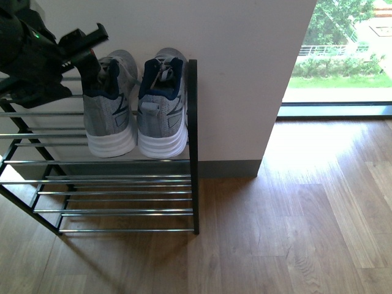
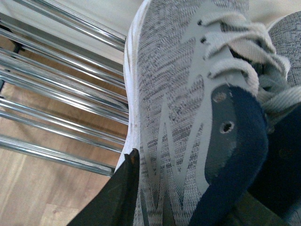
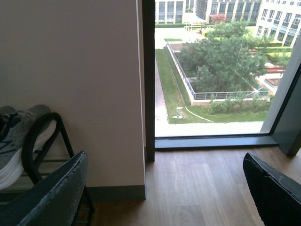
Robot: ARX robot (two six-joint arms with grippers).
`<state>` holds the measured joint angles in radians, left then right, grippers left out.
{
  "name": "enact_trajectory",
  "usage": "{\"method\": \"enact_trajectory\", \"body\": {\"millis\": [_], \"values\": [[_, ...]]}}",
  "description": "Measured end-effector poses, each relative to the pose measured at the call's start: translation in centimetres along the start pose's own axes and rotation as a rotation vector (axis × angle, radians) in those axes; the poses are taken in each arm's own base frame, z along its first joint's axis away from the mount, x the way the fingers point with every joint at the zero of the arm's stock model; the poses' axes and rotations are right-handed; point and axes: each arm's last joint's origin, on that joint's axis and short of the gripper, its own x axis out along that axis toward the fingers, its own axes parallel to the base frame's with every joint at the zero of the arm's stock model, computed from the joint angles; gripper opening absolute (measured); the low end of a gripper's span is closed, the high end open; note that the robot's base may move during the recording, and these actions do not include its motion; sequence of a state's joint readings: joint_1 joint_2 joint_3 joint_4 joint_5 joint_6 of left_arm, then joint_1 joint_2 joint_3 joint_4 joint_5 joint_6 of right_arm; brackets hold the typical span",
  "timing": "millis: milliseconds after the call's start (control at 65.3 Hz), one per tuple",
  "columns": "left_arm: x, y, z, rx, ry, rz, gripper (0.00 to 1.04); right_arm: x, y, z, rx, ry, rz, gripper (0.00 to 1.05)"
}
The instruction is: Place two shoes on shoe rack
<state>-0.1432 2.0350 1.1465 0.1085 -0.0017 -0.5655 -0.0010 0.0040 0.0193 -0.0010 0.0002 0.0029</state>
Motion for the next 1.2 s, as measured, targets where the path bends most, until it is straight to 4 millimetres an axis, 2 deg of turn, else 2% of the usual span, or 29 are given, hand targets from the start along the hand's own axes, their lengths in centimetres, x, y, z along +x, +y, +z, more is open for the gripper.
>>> {"method": "enact_trajectory", "body": {"millis": [138,260,398,567,735,843,981,1103,1195], "values": [[-4.2,0.4,0.9,-0.009,-0.118,0.032,0.73,0.0,0.0,0.0,0.000,0.000,0.000,0.96],[-8.9,2.0,0.9,-0.018,-0.214,0.083,0.96,0.0,0.0,0.0,0.000,0.000,0.000,0.96],[-14.1,4.3,-0.1,-0.012,-0.289,0.134,0.95,0.0,0.0,0.0,0.000,0.000,0.000,0.96],[-21.5,7.8,-1.9,0.004,-0.389,0.191,0.95,0.0,0.0,0.0,0.000,0.000,0.000,0.96],[-26.5,10.7,-4.1,0.003,-0.463,0.247,0.95,0.0,0.0,0.0,0.000,0.000,0.000,0.96],[-28.2,11.8,-5.5,0.021,-0.520,0.269,0.95,0.0,0.0,0.0,0.000,0.000,0.000,0.96],[-28.6,11.9,-5.9,0.048,-0.539,0.272,0.95,0.0,0.0,0.0,0.000,0.000,0.000,0.96],[-27.8,11.9,-7.2,0.337,-0.724,-0.047,0.74,0.0,0.0,0.0,0.000,0.000,0.000,0.96],[-27.5,11.4,-8.2,0.428,-0.782,-0.099,0.60,0.0,0.0,0.0,0.000,0.000,0.001,0.96]]}}
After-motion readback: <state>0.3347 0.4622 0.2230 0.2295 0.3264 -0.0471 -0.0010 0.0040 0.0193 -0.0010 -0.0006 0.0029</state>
